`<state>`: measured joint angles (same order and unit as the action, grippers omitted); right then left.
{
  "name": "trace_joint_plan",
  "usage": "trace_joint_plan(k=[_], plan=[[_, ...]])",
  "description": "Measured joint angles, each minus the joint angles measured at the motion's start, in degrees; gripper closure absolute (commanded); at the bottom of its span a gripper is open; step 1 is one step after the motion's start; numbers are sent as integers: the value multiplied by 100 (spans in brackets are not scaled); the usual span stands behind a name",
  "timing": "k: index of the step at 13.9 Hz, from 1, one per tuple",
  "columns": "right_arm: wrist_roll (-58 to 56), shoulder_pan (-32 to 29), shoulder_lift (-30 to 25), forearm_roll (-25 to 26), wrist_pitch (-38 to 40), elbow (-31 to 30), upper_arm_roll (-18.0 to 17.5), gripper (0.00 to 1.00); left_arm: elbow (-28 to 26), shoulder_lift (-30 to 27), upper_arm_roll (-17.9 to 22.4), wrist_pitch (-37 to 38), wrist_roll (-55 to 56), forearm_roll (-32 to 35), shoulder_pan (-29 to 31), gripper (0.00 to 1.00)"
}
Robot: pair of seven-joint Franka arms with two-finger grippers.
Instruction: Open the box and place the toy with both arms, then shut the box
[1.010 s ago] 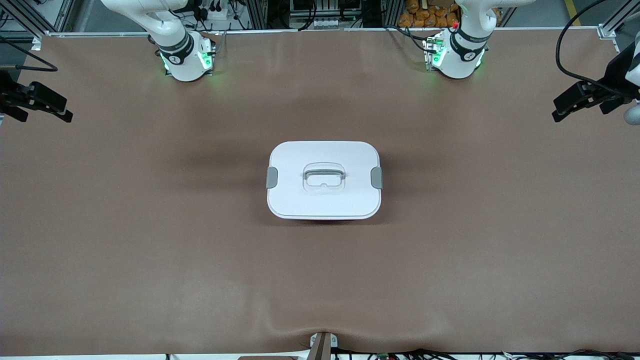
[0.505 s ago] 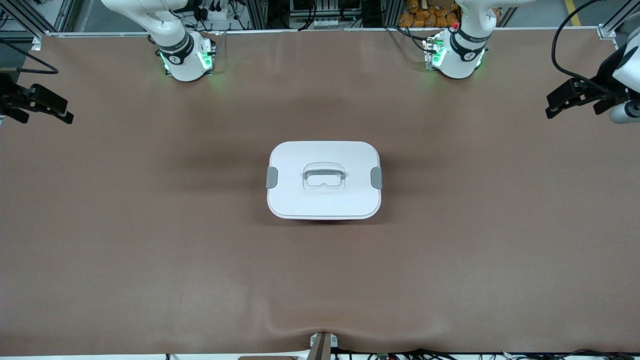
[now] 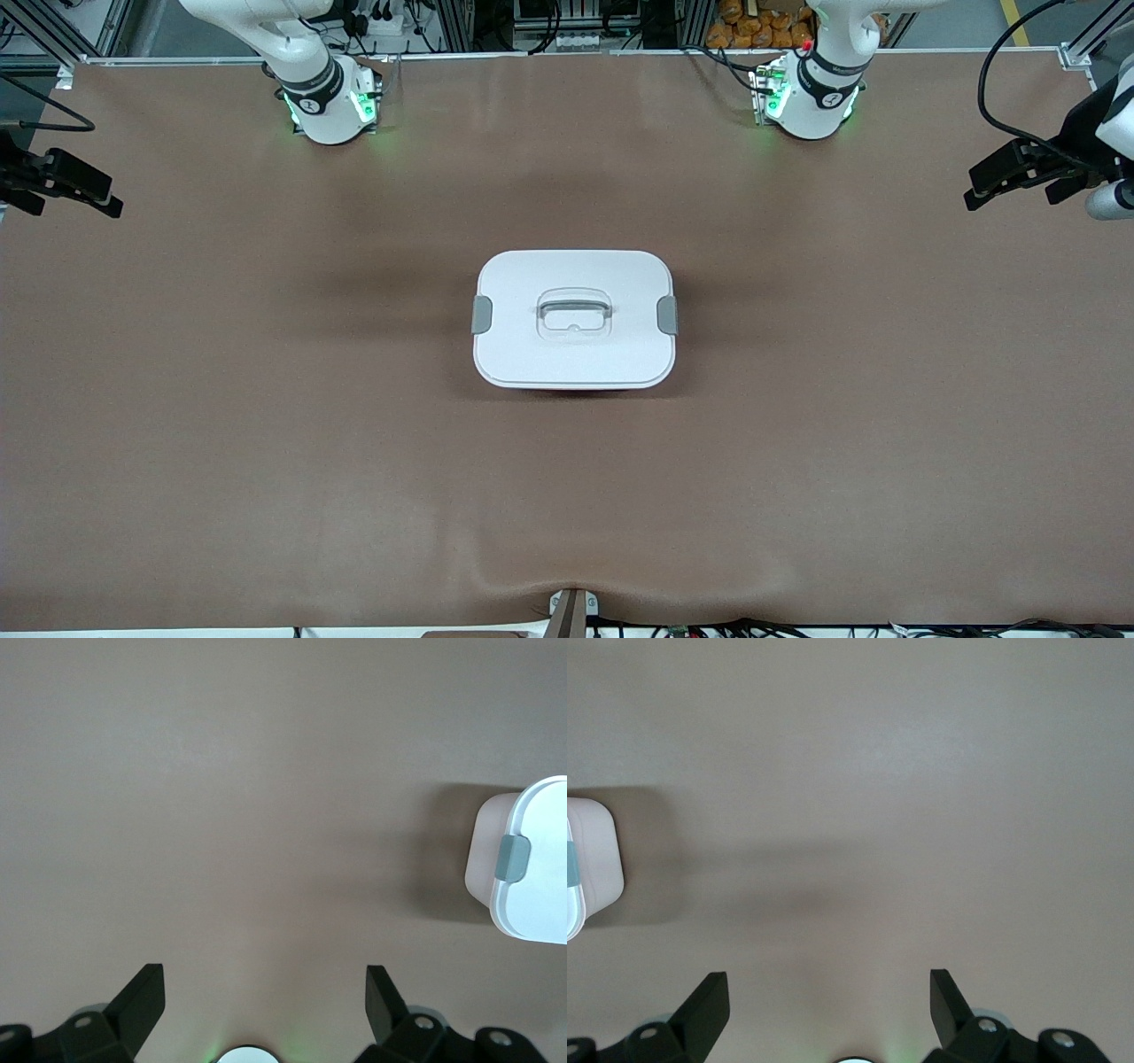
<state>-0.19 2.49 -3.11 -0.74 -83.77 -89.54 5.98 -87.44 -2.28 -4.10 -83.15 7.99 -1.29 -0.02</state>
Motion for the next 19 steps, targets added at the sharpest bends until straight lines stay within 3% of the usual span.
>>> trace_joint_plan(k=[19], plan=[[1,-12,-5,31,279,85,22,0,7,101,17,-72,-15,0,3,0]])
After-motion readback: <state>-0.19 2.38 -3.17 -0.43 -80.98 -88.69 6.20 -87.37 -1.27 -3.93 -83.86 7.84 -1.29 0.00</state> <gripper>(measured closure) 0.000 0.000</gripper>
